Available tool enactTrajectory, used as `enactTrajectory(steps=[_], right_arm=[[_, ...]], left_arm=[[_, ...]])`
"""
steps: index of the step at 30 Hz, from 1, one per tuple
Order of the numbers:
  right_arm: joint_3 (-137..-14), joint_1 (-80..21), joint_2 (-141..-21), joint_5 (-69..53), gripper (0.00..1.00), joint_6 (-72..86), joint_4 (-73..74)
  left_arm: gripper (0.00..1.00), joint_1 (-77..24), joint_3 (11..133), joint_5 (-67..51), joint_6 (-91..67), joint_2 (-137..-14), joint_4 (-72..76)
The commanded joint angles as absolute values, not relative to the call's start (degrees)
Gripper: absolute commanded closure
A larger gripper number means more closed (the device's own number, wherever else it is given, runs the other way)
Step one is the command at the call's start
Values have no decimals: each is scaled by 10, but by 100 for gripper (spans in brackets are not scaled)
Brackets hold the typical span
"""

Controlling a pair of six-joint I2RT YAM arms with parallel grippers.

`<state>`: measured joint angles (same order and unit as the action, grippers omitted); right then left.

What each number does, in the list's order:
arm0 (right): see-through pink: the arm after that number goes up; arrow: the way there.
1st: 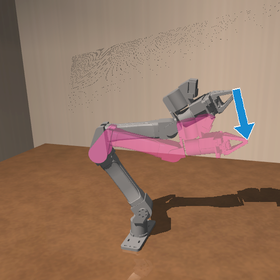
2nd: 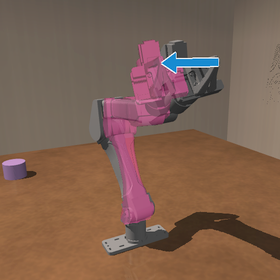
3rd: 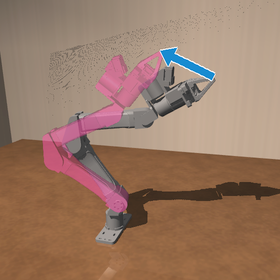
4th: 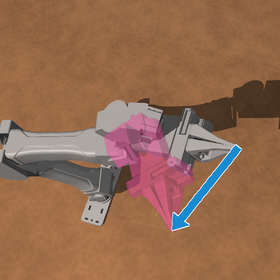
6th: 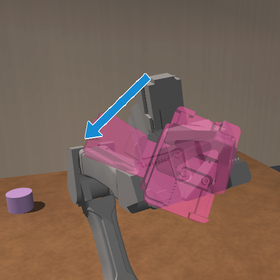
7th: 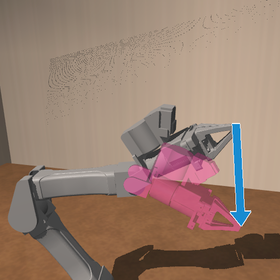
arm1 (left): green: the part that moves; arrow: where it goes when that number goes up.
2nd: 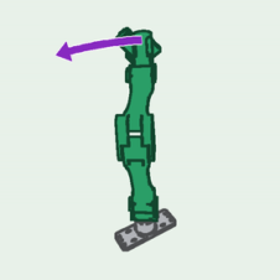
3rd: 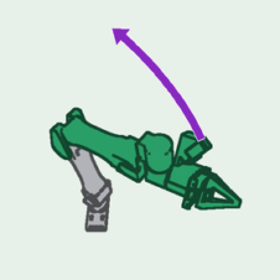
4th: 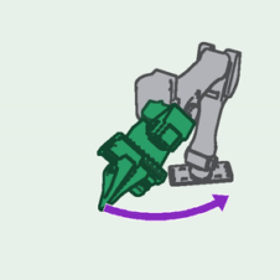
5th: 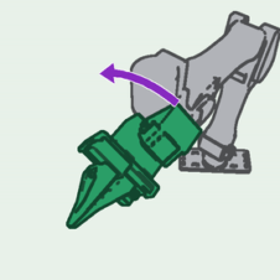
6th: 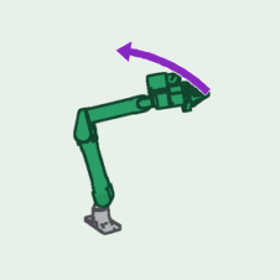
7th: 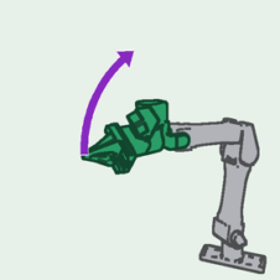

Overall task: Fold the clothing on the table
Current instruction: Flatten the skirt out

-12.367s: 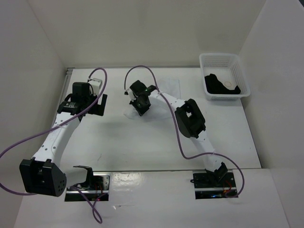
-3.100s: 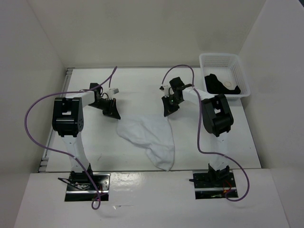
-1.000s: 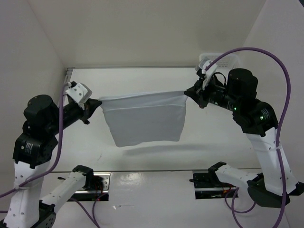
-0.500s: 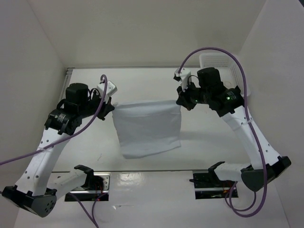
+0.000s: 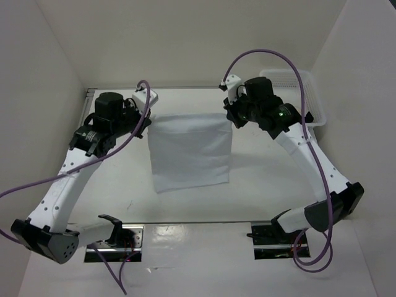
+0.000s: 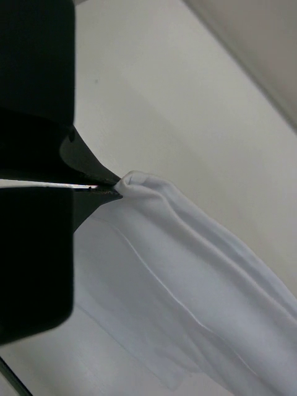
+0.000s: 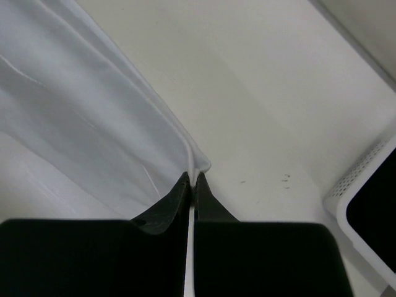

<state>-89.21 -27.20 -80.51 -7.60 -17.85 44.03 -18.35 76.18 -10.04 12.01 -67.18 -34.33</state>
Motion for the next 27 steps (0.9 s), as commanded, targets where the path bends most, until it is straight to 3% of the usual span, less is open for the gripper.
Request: enactTrajectory(steps=[1,7,18,27], right_arm=[[-954,-280,-756,-66,100,-166,429],[-961,-280,-700,-86,100,-171,468],[-920,-274,-619,-209,100,-219,567],[-904,-274,-649,-265,100,-244,573]], left_arm=[[100,-189,806,-83,116,-621,-340],[100,-195,817,-77,116,-565,-380],[100,-195,784,-174,154,-479,-481],[100,-195,785,-196,178,-543,-495]])
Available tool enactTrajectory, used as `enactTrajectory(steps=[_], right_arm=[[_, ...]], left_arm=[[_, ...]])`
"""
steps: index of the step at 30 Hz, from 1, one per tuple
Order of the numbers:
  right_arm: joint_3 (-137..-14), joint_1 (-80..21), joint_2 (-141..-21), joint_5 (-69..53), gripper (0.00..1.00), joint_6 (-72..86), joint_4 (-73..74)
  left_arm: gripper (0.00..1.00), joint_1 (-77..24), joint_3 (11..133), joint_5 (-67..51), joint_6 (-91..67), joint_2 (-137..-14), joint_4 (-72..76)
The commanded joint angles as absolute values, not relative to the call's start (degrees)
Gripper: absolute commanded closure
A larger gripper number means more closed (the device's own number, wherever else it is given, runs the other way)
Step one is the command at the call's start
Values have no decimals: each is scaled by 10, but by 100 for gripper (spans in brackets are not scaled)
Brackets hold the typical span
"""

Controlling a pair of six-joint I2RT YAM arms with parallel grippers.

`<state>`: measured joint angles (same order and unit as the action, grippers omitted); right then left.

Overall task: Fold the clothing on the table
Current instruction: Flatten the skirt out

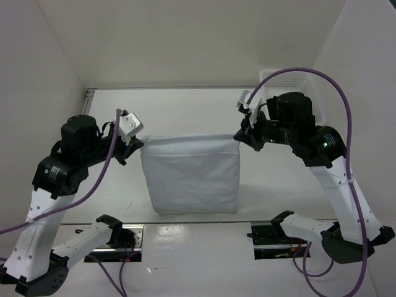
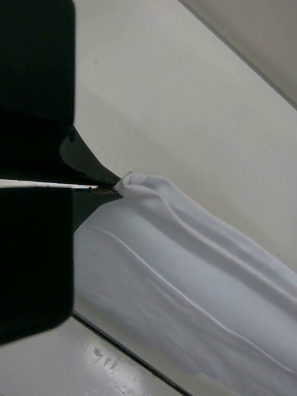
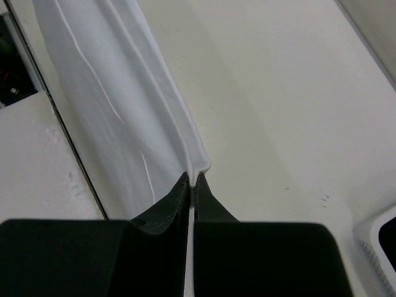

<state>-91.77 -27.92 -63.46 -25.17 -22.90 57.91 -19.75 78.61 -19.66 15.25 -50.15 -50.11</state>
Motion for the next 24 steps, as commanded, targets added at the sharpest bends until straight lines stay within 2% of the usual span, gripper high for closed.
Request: enactTrajectory(steps=[1,9,19,22,24], right_arm=[[-904,-274,-658,-252,100,-244,564],[-825,-274,-822,-165,100,-244,429],[-852,-206,-1018,-150,100,-261,338],[-857,-206,-1058,-135,100,-261,325],[-869,-206,-1077,-130,100,-261,319]], left_arm=[[100,-195,785,-196,183,-559,-488],[100,-195,732,-165,194,-732,-338],[100,-152,672,-125,160,-899,-165],[92,-140,677,-125,160,-943,-150],[84,-133,693,-125,154,-972,-145]])
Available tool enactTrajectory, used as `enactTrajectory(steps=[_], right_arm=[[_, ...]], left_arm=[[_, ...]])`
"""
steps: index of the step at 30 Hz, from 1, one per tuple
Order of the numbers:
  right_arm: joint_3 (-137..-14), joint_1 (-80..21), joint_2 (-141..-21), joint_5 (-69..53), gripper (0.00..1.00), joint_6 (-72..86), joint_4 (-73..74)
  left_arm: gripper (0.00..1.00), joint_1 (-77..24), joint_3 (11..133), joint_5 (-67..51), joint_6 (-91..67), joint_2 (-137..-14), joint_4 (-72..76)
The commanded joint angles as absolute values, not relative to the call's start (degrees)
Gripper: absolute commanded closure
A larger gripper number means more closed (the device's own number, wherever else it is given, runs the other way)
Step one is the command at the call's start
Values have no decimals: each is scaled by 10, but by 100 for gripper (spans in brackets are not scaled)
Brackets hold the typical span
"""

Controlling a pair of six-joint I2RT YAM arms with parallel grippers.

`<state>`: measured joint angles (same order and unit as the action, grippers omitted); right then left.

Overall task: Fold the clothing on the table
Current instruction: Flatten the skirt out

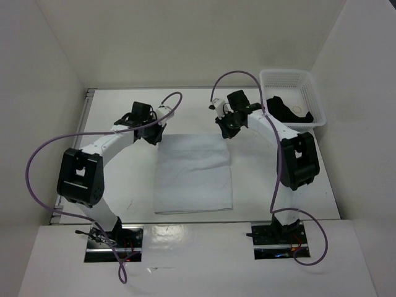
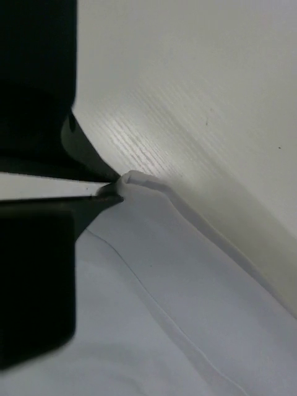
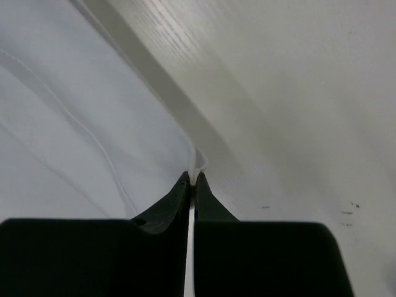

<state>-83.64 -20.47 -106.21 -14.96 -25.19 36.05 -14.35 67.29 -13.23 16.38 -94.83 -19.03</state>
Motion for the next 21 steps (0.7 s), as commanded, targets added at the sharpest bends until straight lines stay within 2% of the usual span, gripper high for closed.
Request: enactTrajectory(steps=[1,4,5,8,14,15,19,20,21], right_arm=[[-869,-206,-1096,-130,100,-261,310],[-892,-206,-1123,-120,100,-261,304],[-898,-206,-1139,-120,100,-261,296],[-924,-206,-1166,-108,100,-256,288],[-993,-206,-1222,-77,99,-244,283],[-1008,-206,-1228,-67,95,-244,283],[-1030,-206,-1241,-8,51,-211,258],[-1035,-200,-1241,8,37,-200,258],[-1035,-200,-1218,13,28,-177,251]], left_arm=[[73,-133,693,-125,154,-981,-140],[52,-127,718,-125,154,-1014,-126],[47,-127,725,-125,154,-1032,-126],[42,-122,760,-120,154,-1063,-126],[42,-117,806,-120,143,-1106,-126],[42,-117,813,-120,136,-1107,-126],[37,-106,824,-113,116,-1107,-126],[34,-99,824,-113,111,-1100,-126],[33,-99,824,-113,102,-1081,-133]])
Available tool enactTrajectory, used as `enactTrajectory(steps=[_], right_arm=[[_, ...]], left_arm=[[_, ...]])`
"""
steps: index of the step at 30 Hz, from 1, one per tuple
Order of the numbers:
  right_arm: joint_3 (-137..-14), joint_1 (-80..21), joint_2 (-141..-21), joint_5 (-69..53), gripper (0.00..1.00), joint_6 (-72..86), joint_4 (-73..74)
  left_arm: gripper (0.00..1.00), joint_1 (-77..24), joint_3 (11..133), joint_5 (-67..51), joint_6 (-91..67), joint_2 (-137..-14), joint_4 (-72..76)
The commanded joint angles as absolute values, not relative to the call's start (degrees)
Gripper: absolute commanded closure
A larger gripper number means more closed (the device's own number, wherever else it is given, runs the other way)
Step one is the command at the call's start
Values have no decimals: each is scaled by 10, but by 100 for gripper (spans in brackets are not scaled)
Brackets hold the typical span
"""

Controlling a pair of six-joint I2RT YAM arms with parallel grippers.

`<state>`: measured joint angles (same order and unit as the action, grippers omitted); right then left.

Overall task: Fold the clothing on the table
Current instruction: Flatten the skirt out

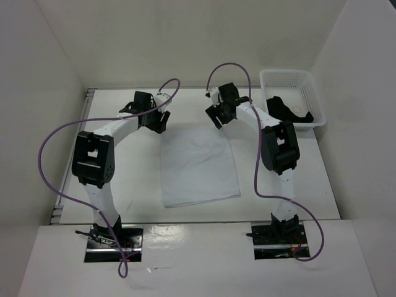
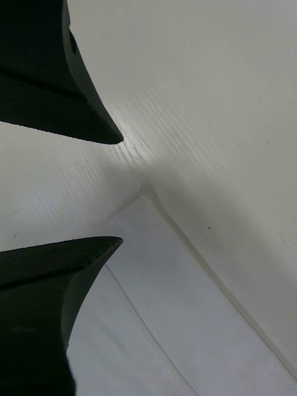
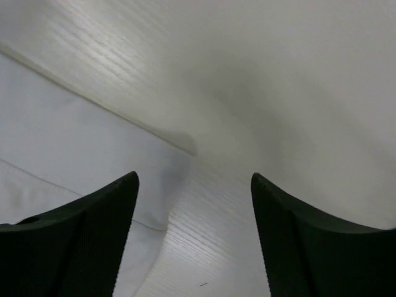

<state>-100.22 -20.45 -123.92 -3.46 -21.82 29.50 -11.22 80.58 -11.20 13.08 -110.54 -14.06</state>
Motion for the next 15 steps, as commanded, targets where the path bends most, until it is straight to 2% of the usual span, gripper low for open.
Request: enactTrajectory(steps=[1,2,3,4,5,6,10,15], right_arm=[[-1030,-200,-1201,20,21,-164,243],[-1015,-200,-1181,29,15,-152,243],[-1005,-200,-1131,34,6,-136,236],[-983,-200,-1103,34,2,-128,236],[-971,-200,-1075,42,2,-120,236],[-961,-200,-1017,47,2,-108,241],[-847,-194,-872,55,2,-97,254],[-699,-183,-720,142,2,-51,240]], left_arm=[[31,-91,824,-113,102,-1069,-133],[28,-84,824,-113,93,-1053,-147],[20,-83,824,-113,93,-1016,-147],[15,-83,817,-103,80,-994,-155],[3,-83,817,-92,73,-971,-165],[0,-83,811,-78,68,-924,-174],[0,-83,805,-33,26,-812,-227],[0,-78,775,12,-25,-724,-267]])
